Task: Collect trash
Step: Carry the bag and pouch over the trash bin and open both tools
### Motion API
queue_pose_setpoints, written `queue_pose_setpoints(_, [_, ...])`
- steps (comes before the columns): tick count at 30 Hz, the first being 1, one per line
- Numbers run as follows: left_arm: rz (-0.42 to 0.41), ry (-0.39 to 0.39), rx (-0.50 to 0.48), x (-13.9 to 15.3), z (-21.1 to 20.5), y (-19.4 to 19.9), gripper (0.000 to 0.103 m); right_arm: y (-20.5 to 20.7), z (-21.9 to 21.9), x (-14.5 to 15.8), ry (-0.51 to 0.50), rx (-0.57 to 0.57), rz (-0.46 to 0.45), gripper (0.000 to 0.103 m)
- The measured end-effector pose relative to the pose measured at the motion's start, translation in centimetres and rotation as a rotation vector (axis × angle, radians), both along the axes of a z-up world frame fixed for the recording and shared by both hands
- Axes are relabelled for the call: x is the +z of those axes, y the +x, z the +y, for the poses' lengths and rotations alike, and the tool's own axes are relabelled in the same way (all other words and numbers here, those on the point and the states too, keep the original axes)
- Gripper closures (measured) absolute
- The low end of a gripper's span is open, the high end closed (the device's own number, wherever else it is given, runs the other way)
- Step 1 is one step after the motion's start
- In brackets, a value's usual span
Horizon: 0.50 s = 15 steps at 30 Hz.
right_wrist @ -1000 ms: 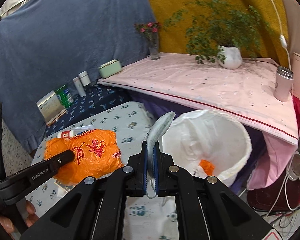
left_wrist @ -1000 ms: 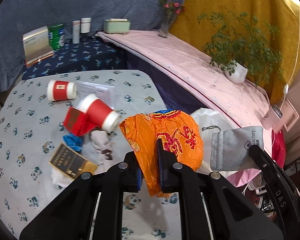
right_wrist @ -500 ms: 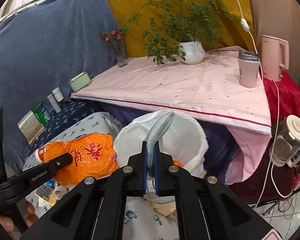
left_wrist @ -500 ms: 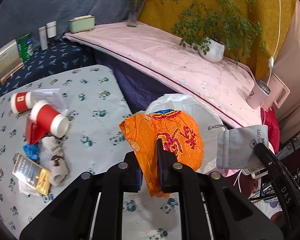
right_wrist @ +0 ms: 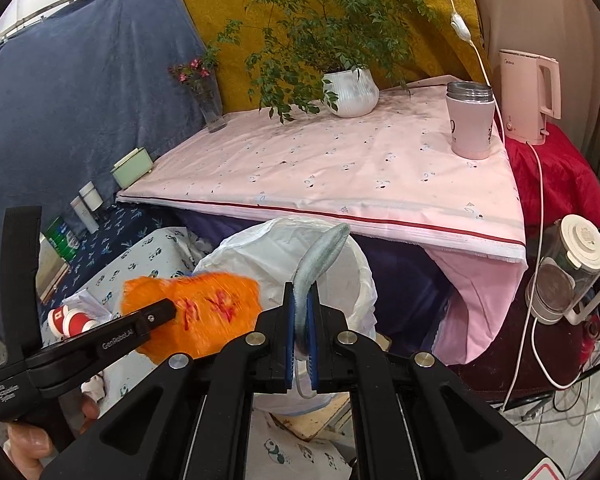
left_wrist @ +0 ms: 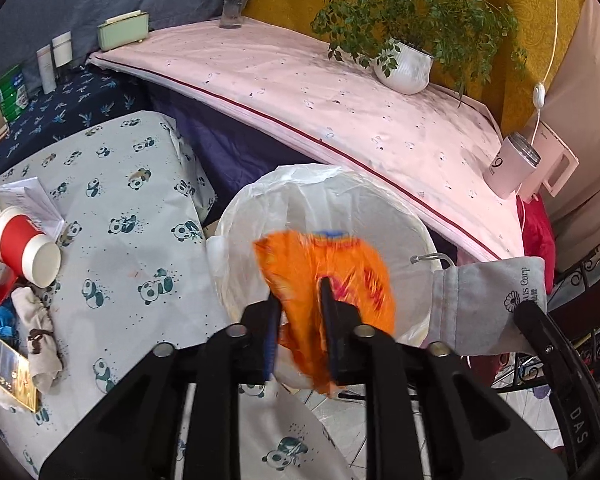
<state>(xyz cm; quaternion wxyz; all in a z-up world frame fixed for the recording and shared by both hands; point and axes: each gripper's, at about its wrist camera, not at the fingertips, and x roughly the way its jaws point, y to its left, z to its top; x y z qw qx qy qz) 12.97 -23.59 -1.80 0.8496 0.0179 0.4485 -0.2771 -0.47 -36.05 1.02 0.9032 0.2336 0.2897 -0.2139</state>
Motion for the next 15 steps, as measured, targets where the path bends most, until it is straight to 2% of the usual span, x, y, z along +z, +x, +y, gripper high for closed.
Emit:
queue_pose_setpoints(1, [-0.004,0.001,0.01,-0.1,0.0,0.2,0.061,0.2,-0.1,-0.1,0.001,0.001,0.0,0.098])
queue_pose_setpoints(3, [-0.023,-0.001,0.026,0.0,0.3,0.3,0.053,0.5,-0.2,-0.2,0.002,0.004,0.001,0.098])
queue_pose_setpoints(10, [-0.028,0.006,0.06,-0.1,1.8,1.1,0.046,2.2,0.2,-0.5,0.0,0.025,0.006,0.097])
queue_pose_setpoints(15, [-0.03,0.009,0.092,-0.2,3.2,1.6,0.044,3.7,0.8,-0.4,-0.009,0.049,0.008,0.097])
